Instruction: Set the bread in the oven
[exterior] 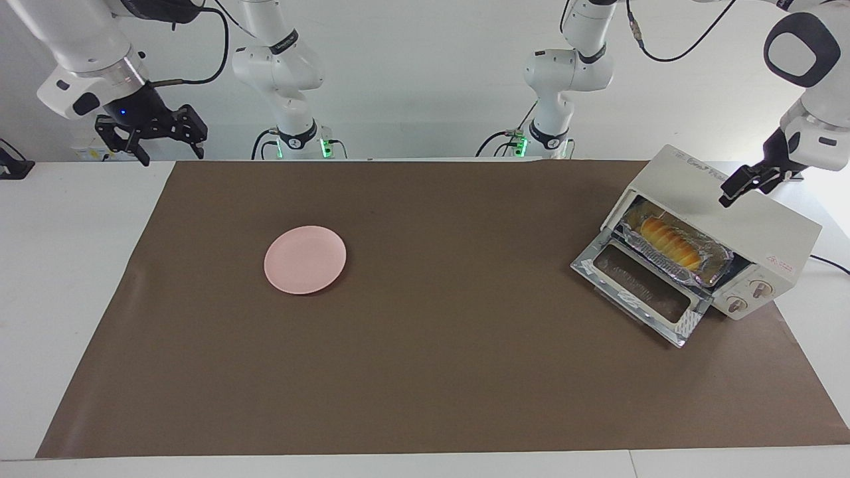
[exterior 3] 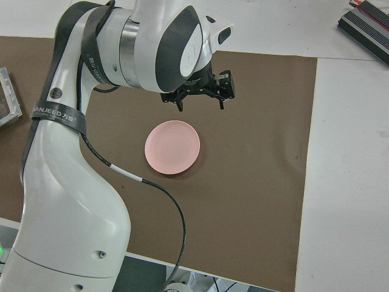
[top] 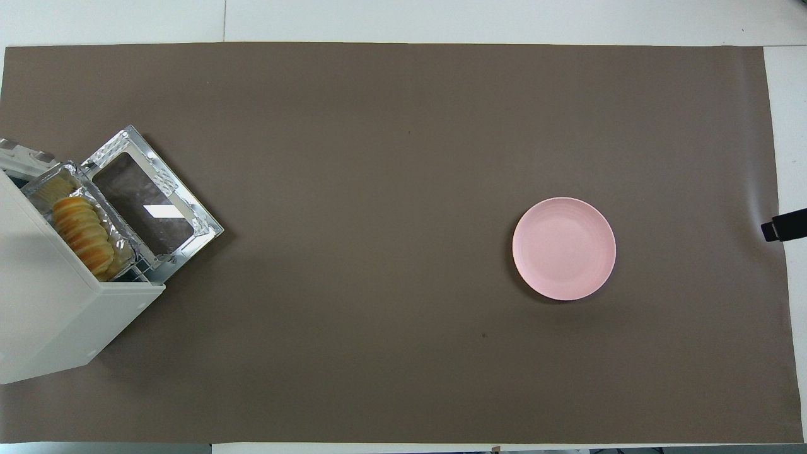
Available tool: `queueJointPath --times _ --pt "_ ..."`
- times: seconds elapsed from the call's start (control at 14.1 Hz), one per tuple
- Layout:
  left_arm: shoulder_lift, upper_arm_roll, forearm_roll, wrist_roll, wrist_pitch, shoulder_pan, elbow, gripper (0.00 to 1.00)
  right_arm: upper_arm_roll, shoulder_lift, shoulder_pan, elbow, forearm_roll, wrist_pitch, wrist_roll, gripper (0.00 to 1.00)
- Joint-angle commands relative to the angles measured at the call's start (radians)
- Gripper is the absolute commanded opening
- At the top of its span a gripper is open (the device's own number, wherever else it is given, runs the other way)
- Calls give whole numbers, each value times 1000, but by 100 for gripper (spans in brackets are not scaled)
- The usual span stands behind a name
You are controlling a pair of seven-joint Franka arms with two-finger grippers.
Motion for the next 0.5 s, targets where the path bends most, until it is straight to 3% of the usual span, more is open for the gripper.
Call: queueJointPath --times 0.0,0.28,0.43 --pt "-25 -11 -2 -1 9 -37 -28 100 7 -7 -10 2 20 -14 6 100" --pt "-18 -20 -56 0 -5 -56 -2 100 7 -7 -10 2 20 -14 6 100" --pt "-20 -109 -59 -1 -7 4 -4 100 7 -7 -10 2 20 -14 6 100"
